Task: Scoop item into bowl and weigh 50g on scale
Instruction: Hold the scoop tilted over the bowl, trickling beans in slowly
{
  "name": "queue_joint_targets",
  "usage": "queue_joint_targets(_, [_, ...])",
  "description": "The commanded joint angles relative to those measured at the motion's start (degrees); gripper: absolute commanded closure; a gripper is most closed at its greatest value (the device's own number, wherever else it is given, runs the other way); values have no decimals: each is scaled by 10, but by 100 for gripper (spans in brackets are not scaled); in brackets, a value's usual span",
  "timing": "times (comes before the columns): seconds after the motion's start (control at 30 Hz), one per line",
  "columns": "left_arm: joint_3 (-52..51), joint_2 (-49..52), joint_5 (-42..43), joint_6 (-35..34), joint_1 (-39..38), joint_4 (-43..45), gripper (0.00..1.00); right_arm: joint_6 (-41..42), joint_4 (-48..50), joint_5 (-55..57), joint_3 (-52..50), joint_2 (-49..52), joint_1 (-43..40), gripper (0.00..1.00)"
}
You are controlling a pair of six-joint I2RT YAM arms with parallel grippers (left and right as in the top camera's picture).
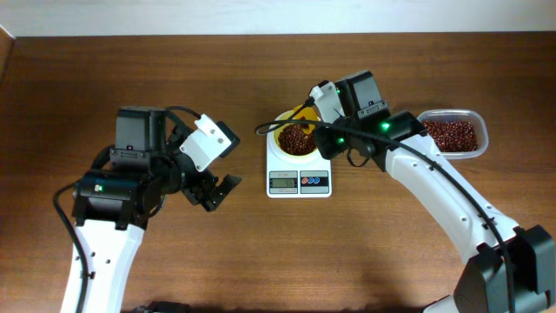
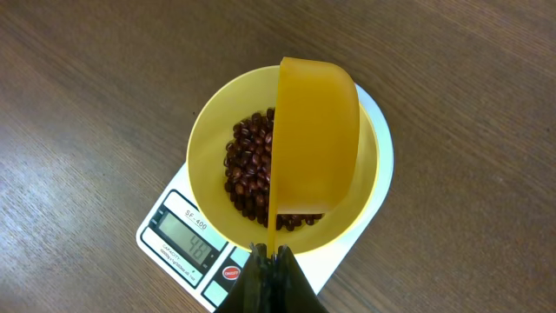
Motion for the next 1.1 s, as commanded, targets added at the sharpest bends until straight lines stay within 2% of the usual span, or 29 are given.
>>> queue_joint_targets(0.0, [10,0,0,9,2,0,1,-6,6,-3,13,5,6,96])
queue_joint_targets(1.07, [10,0,0,9,2,0,1,-6,8,-3,23,10,6,96])
